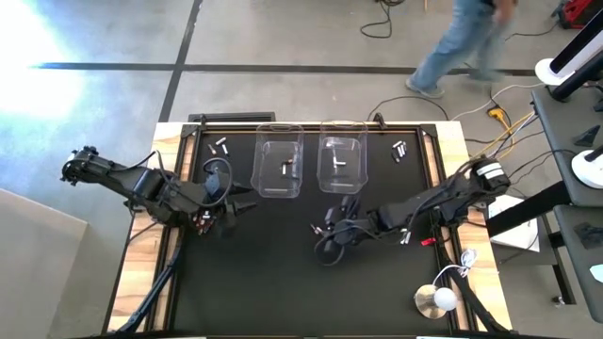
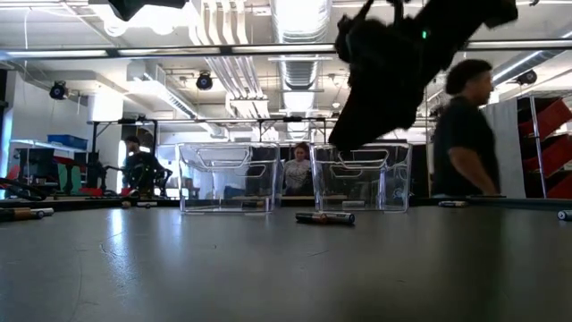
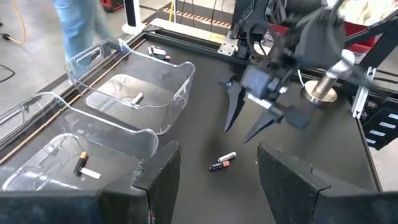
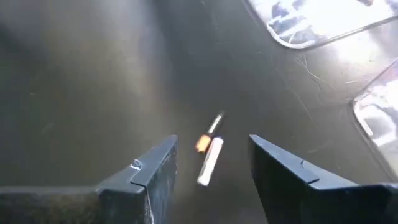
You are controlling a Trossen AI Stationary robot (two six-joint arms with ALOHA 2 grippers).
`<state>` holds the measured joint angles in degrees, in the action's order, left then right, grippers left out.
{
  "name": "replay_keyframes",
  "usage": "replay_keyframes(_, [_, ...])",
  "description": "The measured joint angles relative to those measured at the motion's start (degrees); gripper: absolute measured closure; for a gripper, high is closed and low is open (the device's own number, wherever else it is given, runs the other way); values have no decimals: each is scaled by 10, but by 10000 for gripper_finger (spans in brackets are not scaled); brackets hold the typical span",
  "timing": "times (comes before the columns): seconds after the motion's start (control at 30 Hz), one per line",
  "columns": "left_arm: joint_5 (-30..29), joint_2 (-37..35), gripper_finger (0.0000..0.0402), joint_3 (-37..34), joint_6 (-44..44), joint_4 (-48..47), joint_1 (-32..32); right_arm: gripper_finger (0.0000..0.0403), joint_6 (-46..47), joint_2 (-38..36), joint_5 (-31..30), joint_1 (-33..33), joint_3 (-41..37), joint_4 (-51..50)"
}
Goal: Sort batteries
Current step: Put the white battery into the right transparent bin
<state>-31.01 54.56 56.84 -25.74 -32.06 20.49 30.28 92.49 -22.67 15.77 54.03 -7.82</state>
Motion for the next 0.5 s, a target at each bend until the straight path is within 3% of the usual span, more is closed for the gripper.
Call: replay_keyframes(0.5, [-20,-1,212,0,18,-22,0,257,88,116,-17,7,-18,73])
